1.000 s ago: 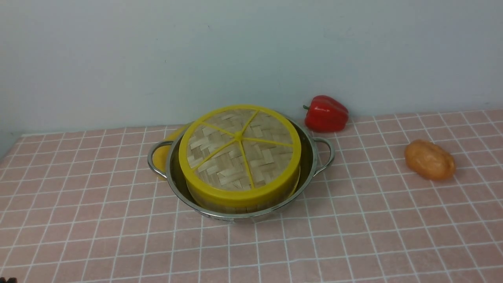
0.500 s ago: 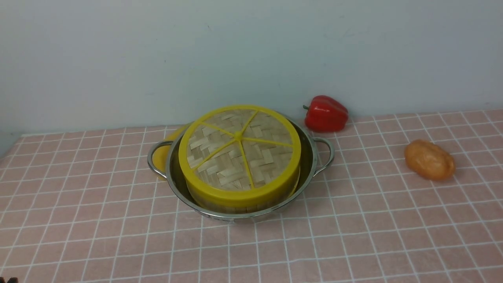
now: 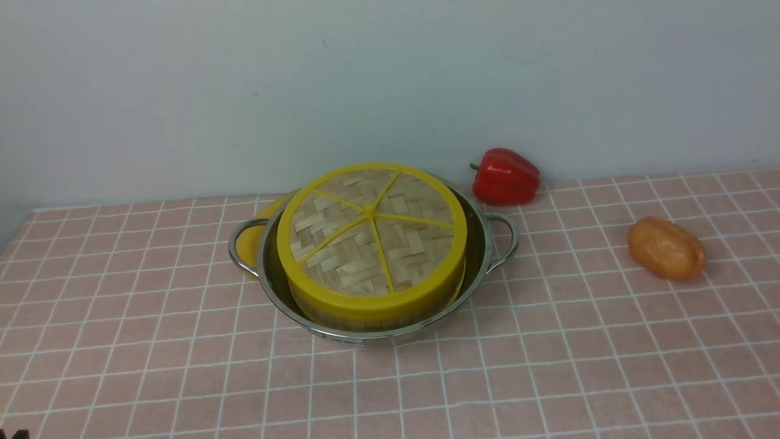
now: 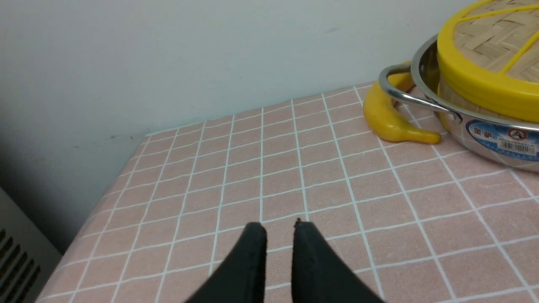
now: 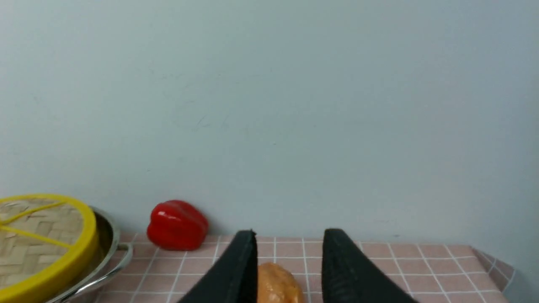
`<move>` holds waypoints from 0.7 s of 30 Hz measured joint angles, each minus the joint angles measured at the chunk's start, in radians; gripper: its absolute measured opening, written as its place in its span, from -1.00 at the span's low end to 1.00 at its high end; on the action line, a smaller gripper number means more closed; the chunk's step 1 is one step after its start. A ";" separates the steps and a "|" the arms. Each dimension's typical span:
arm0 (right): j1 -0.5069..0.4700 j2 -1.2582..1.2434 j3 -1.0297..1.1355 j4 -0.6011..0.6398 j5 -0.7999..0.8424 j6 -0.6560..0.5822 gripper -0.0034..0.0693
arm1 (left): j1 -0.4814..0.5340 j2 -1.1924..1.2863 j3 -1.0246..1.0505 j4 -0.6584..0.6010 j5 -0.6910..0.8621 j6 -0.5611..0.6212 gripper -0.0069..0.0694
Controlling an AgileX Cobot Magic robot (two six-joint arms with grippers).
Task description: Place the steamer in the pot on the pink tablecloth, and put the lid on the steamer.
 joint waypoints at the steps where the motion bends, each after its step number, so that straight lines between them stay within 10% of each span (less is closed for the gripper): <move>1: -0.020 -0.001 0.051 0.000 -0.058 0.000 -0.25 | 0.000 0.000 0.000 0.000 0.000 0.000 -0.57; 21: -0.103 0.000 0.311 0.000 -0.247 0.024 -0.25 | 0.000 0.000 0.000 0.000 0.000 0.000 -0.46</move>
